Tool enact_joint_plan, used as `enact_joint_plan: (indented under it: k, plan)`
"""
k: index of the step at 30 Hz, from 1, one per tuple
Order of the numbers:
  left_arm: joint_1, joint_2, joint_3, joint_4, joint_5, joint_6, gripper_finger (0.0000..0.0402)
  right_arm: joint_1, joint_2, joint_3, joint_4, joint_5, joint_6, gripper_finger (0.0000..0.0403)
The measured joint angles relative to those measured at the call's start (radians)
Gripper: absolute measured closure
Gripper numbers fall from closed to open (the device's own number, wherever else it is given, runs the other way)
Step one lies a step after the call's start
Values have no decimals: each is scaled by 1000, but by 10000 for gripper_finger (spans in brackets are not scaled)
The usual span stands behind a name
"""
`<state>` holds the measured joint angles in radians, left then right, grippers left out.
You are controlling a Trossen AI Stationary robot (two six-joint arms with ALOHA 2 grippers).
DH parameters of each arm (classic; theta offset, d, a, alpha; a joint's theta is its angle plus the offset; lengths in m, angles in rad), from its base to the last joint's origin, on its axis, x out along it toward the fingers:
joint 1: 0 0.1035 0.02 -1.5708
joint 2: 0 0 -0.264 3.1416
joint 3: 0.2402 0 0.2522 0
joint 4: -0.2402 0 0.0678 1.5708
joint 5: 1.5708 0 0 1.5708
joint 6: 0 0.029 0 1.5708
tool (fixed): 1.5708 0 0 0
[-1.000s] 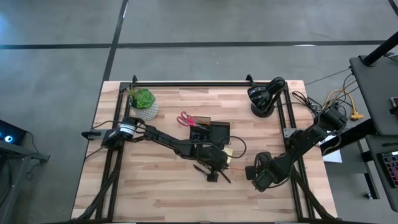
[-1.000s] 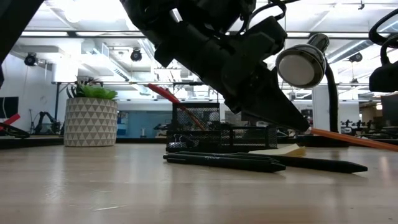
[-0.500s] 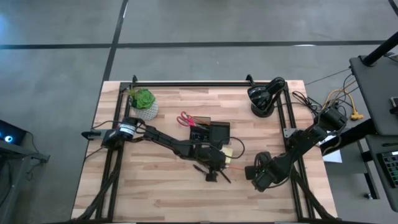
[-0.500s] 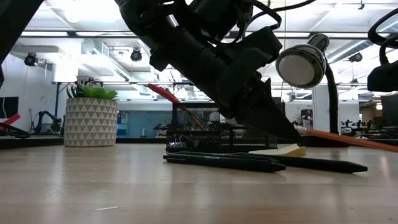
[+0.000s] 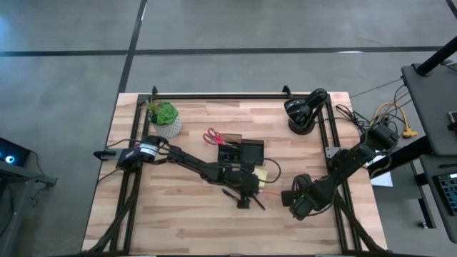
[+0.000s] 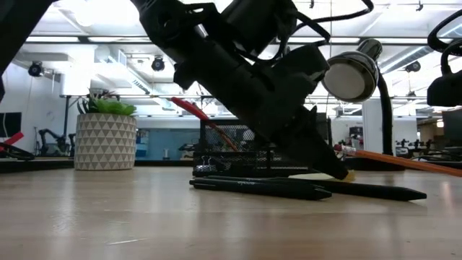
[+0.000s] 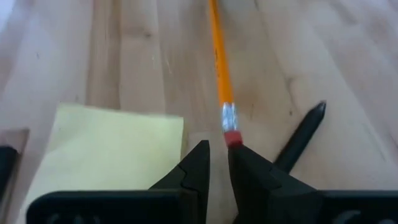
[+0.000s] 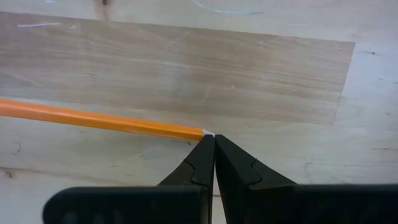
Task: Pick and place office supplies into organizer
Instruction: Put the yellow pencil into the black desk organizer
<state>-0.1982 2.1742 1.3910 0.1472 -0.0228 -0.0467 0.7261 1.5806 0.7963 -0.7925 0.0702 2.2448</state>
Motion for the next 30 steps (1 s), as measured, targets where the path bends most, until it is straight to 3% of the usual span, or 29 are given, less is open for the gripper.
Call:
enact_joint_plan:
  k: [24,30]
  plan:
    - [-1,-13,58,-76,4,10,359,0,0,0,3,12,-5,394]
    - [0,-12,58,-78,3,26,389,0,0,0,3,11,-5,394]
